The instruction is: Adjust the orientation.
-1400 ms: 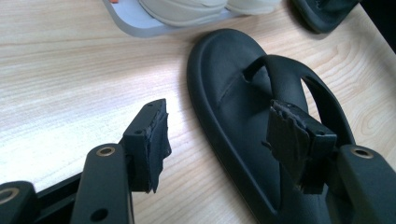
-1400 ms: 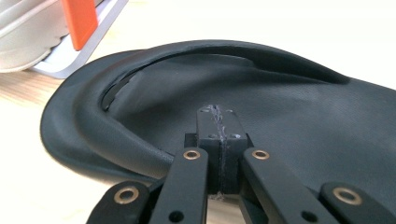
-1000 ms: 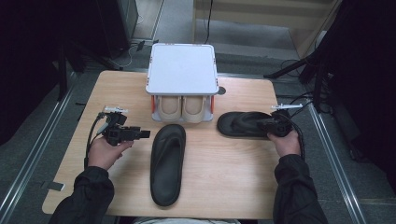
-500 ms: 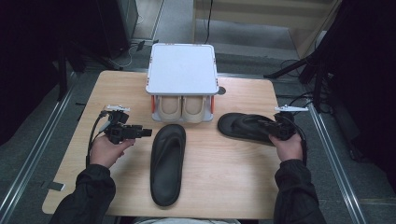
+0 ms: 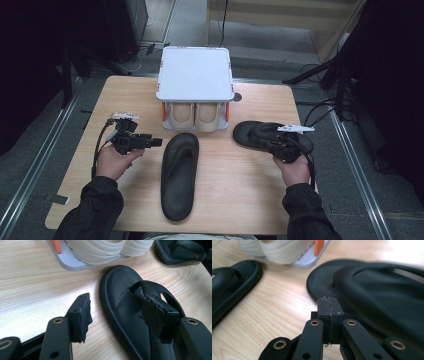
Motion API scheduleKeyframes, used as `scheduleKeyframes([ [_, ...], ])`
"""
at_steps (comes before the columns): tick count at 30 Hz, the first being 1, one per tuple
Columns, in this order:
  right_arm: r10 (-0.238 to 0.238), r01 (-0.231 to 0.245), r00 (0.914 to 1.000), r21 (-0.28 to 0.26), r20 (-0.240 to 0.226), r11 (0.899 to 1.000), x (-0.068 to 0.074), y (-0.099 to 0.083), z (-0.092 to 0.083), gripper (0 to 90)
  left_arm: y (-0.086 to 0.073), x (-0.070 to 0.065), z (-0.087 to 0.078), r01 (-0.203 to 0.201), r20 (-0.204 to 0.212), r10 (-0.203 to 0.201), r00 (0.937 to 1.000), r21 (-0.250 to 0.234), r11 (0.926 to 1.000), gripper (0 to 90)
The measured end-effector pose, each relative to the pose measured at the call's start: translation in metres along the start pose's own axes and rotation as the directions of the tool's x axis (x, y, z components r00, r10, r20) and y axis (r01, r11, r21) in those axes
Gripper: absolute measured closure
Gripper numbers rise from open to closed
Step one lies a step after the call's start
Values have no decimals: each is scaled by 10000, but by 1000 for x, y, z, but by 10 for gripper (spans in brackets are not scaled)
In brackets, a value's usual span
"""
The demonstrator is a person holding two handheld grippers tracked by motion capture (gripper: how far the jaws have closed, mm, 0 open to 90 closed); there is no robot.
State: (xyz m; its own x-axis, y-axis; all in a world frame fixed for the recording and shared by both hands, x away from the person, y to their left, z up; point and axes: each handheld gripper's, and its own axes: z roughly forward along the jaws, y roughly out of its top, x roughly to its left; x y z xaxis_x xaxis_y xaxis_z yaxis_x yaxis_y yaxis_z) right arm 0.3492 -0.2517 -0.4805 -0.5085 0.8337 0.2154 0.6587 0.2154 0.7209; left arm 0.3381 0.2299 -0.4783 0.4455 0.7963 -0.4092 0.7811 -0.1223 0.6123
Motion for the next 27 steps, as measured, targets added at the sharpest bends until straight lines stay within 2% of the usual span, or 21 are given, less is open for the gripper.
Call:
scheduleKeyframes([
  [3,17,-14,10000,388,-84,9992,1,-5,11,900,0,-1,0,-53,-20,53,10000,33,10000,406],
  [6,-386,381,9992,887,48,9953,7,-6,25,900,0,-1,1,-53,-9,53,10000,36,10000,407],
  [8,-465,460,9989,1047,26,9934,7,-6,30,900,0,-1,1,-44,-15,44,10000,55,10000,407],
  [11,-332,338,9994,1239,-69,9917,7,-6,38,900,-1,-3,2,-123,-71,123,9999,25,9999,408],
  [12,-472,464,9989,1348,25,9898,6,-5,42,900,-1,-3,1,-117,-58,117,9999,7,9999,408],
  [21,-487,428,9982,1535,348,9872,3,2,57,900,-6,-7,1,-311,-102,312,9995,126,9994,408],
  [27,-445,368,9978,1497,486,9880,3,9,63,900,-11,-10,-2,-301,-156,304,9994,149,9994,408],
])
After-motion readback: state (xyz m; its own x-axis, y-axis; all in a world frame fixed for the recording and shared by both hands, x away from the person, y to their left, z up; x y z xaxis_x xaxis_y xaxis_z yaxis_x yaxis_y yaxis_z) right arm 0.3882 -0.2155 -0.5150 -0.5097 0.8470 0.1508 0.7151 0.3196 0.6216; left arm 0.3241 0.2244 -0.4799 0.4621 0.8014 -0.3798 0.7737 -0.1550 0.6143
